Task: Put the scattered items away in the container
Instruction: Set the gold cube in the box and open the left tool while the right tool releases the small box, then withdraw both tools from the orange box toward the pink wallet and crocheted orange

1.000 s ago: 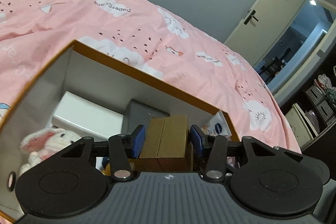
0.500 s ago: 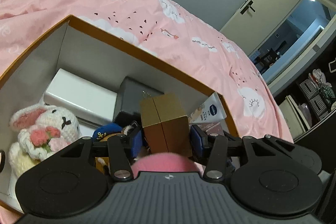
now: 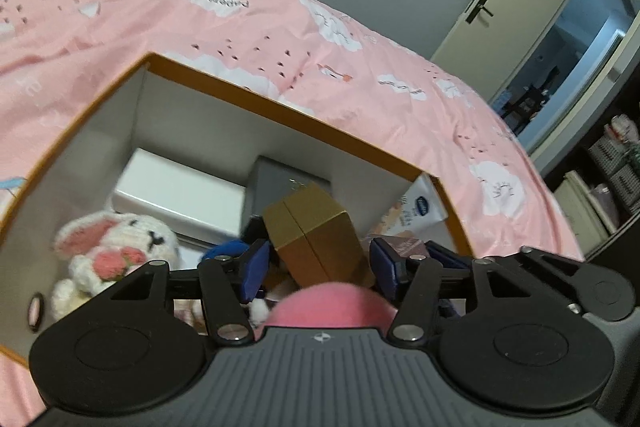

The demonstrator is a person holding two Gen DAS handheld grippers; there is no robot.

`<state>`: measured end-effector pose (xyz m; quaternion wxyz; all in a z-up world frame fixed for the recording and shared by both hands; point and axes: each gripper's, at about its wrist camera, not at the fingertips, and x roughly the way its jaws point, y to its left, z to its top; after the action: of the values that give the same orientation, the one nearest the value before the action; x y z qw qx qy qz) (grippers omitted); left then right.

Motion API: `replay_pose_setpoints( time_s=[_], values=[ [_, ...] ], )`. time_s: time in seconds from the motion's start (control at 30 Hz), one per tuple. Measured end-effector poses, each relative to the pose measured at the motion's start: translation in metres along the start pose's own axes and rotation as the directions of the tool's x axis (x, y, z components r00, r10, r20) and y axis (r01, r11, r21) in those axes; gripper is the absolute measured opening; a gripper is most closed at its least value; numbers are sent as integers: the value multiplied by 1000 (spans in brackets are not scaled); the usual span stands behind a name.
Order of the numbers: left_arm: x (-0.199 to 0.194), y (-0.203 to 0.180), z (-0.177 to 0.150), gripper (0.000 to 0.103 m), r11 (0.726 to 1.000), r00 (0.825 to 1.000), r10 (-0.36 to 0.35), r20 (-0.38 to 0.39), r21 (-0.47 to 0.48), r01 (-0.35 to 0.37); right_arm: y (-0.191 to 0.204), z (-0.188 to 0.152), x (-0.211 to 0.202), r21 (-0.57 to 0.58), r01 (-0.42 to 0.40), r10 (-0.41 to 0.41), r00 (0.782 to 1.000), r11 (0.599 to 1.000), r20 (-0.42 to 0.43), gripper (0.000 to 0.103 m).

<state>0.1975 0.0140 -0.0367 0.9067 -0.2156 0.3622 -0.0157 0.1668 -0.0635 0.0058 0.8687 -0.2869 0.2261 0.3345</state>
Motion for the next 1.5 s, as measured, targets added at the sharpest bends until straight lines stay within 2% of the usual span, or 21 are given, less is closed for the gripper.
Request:
replay_pose_setpoints(
  time_s=[0.23,0.43,0.67,0.73,0.8,1.03,1.23,1.5],
  values=[
    [-9,-5,-2,67,997,998,60,1,45,-60,6,4,-10,-19,-21,22,999,1000,27,34],
    [-15,-4,-2,68,996,997,77,2,46,-77,10,5,-18,-25,-23,24,999,999,36,38],
    [-27,-9,-5,69,992,994,96,47,72,-99,16,4,-32,-21,12,-11,998,1000,68,41],
    [-31,-11,-5,69,991,993,101,63,80,-106,17,3,-38,-13,27,-26,996,1000,81,46],
    [-36,-12,-6,69,990,991,104,81,83,-111,18,3,-43,-4,37,-36,995,999,93,46],
    [-56,-18,-9,70,985,983,113,143,112,-129,21,-2,-62,51,68,-75,988,996,136,56],
    [-70,-25,-17,72,975,976,122,181,164,-152,21,-7,-75,136,85,-107,981,987,165,59],
    [-86,-23,-29,72,966,972,126,200,199,-166,30,-20,-87,192,96,-133,973,977,190,71]
  ],
)
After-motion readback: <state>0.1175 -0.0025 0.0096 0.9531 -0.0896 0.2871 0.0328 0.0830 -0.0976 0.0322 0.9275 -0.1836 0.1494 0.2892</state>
